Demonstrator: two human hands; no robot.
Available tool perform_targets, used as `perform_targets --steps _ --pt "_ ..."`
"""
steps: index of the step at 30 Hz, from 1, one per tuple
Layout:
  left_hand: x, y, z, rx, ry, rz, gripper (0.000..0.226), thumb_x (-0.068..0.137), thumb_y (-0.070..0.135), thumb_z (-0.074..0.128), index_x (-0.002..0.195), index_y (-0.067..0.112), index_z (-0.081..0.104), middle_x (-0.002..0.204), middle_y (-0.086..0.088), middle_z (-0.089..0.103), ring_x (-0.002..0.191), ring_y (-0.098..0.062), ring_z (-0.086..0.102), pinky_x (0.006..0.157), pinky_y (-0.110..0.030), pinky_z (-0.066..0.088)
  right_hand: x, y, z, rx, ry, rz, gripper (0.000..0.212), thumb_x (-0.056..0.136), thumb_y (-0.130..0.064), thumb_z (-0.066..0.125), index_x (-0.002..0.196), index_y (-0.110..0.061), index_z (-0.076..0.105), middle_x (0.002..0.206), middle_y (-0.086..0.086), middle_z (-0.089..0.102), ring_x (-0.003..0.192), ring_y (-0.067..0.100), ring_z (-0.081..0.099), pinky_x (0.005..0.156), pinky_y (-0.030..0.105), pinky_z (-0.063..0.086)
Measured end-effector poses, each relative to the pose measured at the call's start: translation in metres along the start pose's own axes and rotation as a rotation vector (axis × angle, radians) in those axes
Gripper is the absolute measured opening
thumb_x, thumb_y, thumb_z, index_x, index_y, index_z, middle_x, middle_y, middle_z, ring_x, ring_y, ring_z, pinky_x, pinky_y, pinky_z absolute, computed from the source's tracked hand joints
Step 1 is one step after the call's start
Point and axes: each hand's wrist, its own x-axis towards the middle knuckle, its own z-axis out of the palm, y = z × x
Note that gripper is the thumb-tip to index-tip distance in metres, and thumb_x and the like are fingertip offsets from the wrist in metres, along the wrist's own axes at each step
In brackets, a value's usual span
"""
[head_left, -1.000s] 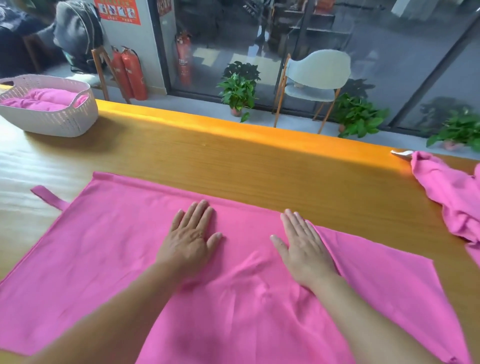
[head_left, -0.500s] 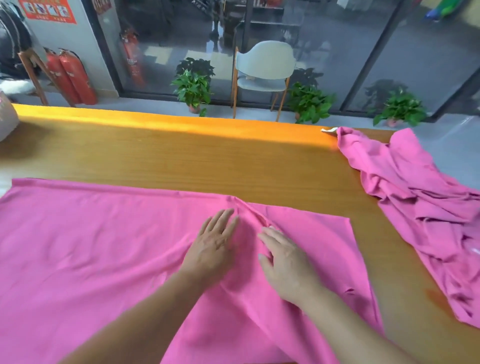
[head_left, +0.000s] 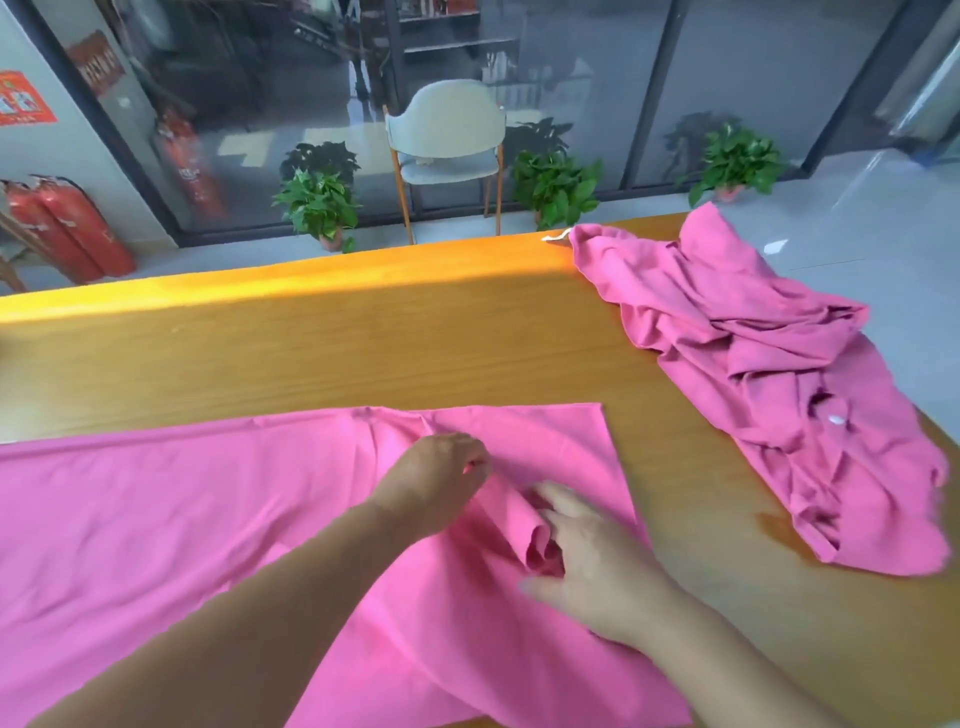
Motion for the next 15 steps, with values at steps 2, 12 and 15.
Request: perform_targets --steps 2,12,15 --pt "0.011 0.005 -0.001 -0.055 0.033 -0.127 0.016 0.097 0.021 0.053 0.094 0.014 0.066 0.091 -0.003 0.069 0.084 -0.023 0.062 0.069 -0.030 0.039 0.010 0.005 -0.001 0.125 0.189 0.156 0.024 0.092 -0.049 0.061 0.081 -0.028 0.062 0.080 -0.011 0.063 0.073 0.007 0.060 0.070 0.029 0.046" --pt "0.097 0.028 0.003 -0.087 -0.151 -0.202 0.026 0.091 0.043 0.062 0.107 0.024 0.068 0.096 -0.001 0.069 0.086 -0.021 0.063 0.064 -0.027 0.042 0.062 0.048 -0.032 0.584 0.437 0.702 0.036 0.098 -0.026 0.055 0.071 -0.002 0.056 0.059 0.002 0.040 0.055 0.018 0.037 0.051 0.033 0.026" --pt "0.120 0.033 0.010 -0.105 -0.235 -0.257 0.027 0.089 0.049 0.062 0.104 0.027 0.068 0.095 0.000 0.069 0.082 -0.021 0.063 0.061 -0.026 0.043 0.074 0.057 -0.036 0.544 0.409 0.749 0.043 0.099 -0.025 0.053 0.060 -0.012 0.044 0.055 0.001 0.040 0.053 0.020 0.038 0.049 0.033 0.026"
